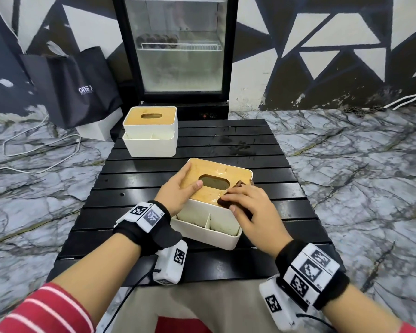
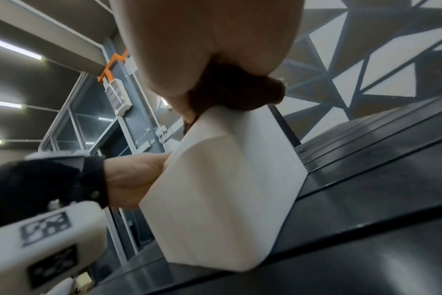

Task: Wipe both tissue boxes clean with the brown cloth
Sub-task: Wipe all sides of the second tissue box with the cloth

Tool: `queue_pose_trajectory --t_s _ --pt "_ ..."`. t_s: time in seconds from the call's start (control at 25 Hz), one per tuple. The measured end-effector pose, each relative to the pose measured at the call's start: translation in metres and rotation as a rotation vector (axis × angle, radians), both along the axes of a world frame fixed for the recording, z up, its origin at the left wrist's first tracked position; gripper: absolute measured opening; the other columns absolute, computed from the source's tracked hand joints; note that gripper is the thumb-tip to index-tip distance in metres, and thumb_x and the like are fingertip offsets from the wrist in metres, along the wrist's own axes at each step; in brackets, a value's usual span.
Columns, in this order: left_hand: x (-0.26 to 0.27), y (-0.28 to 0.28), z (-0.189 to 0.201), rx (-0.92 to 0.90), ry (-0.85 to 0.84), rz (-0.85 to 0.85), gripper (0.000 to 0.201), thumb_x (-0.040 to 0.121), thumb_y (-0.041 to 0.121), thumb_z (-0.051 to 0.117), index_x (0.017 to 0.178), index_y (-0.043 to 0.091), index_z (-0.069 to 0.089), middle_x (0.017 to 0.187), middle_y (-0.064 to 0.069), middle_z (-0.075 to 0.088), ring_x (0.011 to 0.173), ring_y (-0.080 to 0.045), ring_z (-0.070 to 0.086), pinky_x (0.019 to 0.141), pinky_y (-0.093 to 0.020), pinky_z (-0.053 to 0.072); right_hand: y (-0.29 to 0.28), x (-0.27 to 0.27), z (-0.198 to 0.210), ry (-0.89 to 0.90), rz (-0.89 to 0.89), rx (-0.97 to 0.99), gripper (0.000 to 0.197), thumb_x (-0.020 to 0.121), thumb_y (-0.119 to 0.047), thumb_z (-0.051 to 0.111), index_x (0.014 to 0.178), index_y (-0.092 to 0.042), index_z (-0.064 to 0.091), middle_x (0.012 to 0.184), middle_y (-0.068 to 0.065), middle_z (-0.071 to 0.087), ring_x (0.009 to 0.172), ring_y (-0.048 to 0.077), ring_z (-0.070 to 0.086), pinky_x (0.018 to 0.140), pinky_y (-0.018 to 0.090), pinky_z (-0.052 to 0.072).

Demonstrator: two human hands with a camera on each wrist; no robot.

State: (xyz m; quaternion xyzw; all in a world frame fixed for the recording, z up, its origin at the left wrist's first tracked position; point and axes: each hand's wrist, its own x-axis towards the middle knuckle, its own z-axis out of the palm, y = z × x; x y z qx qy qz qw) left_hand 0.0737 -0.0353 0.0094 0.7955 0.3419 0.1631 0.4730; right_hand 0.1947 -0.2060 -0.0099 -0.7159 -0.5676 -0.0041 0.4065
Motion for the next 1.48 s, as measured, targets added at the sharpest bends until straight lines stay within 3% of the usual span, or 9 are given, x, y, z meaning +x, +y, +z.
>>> queue_pose_trajectory --t_s 0.12,0.32,0.52,0.68,0.88,1.08,1.24,1.36,1.48 --pt "0.0 0.001 0.0 0.005 0.017 -0.024 0.067 0.091 0.037 0.055 0.148 0.031 0.021 0.141 0.004 0.041 0.11 -0.005 0.04 0.09 -0.015 0.029 0.002 0.011 0.003 0.037 0.022 -0.035 0.025 0.086 -0.027 0.049 0.104 -0.029 0.066 0.109 -0.018 0.055 0.109 0.005 0.044 0.099 0.012 0.026" --pt "-0.005 0.004 -0.002 0.003 0.044 -0.045 0.067 0.091 0.038 0.054 0.148 0.033 0.02 0.146 0.003 0.035 0.113 -0.004 0.037 0.092 -0.016 0.028 0.027 0.037 0.013 0.091 -0.028 -0.101 0.026 0.087 -0.01 0.056 0.105 -0.025 0.067 0.114 -0.006 0.059 0.11 0.009 0.041 0.104 0.025 0.025" --pt "-0.004 0.004 -0.003 -0.04 -0.011 -0.046 0.07 0.088 0.033 0.06 0.148 0.026 0.023 0.146 0.004 0.033 0.115 -0.003 0.036 0.089 -0.009 0.028 0.043 0.048 0.019 0.136 -0.092 -0.181 0.026 0.089 -0.012 0.053 0.107 -0.025 0.066 0.119 -0.004 0.057 0.114 0.019 0.042 0.098 0.024 0.026" --pt "-0.019 0.007 -0.012 0.002 -0.033 -0.076 0.104 0.062 0.063 0.072 0.146 0.027 0.023 0.142 0.008 0.028 0.124 -0.004 0.03 0.103 -0.02 0.026 0.048 0.044 0.019 0.143 -0.105 -0.187 0.026 0.088 -0.013 0.053 0.108 -0.025 0.065 0.118 -0.005 0.058 0.115 0.022 0.045 0.096 0.024 0.027" --pt "-0.019 0.015 -0.016 0.058 -0.069 0.003 0.08 0.074 0.022 0.077 0.142 0.023 0.034 0.137 0.003 0.038 0.124 -0.008 0.036 0.105 -0.023 0.028 0.032 0.037 0.021 0.16 -0.168 -0.17 0.027 0.088 -0.013 0.054 0.107 -0.026 0.065 0.113 -0.008 0.057 0.11 0.024 0.044 0.093 0.023 0.03" --pt "-0.013 0.037 -0.008 0.145 -0.044 0.107 0.058 0.079 0.024 0.073 0.132 0.02 0.049 0.134 -0.001 0.052 0.124 -0.016 0.047 0.102 -0.027 0.035 -0.004 0.005 0.027 0.128 -0.091 -0.202 0.027 0.087 -0.015 0.057 0.108 -0.028 0.065 0.104 -0.017 0.049 0.102 0.018 0.043 0.087 0.018 0.027" --pt "0.001 0.021 0.002 0.214 0.056 0.083 0.046 0.091 0.03 0.058 0.134 0.019 0.048 0.136 -0.003 0.052 0.126 -0.018 0.047 0.102 -0.03 0.036 -0.017 -0.005 0.037 0.112 0.03 -0.297 0.026 0.086 -0.017 0.058 0.107 -0.031 0.065 0.109 -0.015 0.056 0.101 0.011 0.044 0.088 0.011 0.029" --pt "0.011 0.0 0.007 0.205 0.093 0.021 0.054 0.092 0.037 0.053 0.141 0.02 0.038 0.142 -0.003 0.045 0.128 -0.021 0.044 0.104 -0.033 0.035 -0.009 0.005 0.047 0.149 0.021 -0.163 0.024 0.081 -0.016 0.062 0.102 -0.027 0.066 0.107 -0.011 0.06 0.105 0.012 0.051 0.096 0.026 0.036" --pt "0.019 -0.009 0.008 0.197 0.133 0.009 0.067 0.091 0.04 0.054 0.147 0.017 0.026 0.15 -0.005 0.033 0.135 -0.021 0.035 0.107 -0.03 0.028 0.007 0.013 0.042 0.133 -0.035 -0.188 0.026 0.082 -0.019 0.063 0.107 -0.025 0.065 0.128 -0.005 0.049 0.121 0.015 0.041 0.107 0.032 0.029"
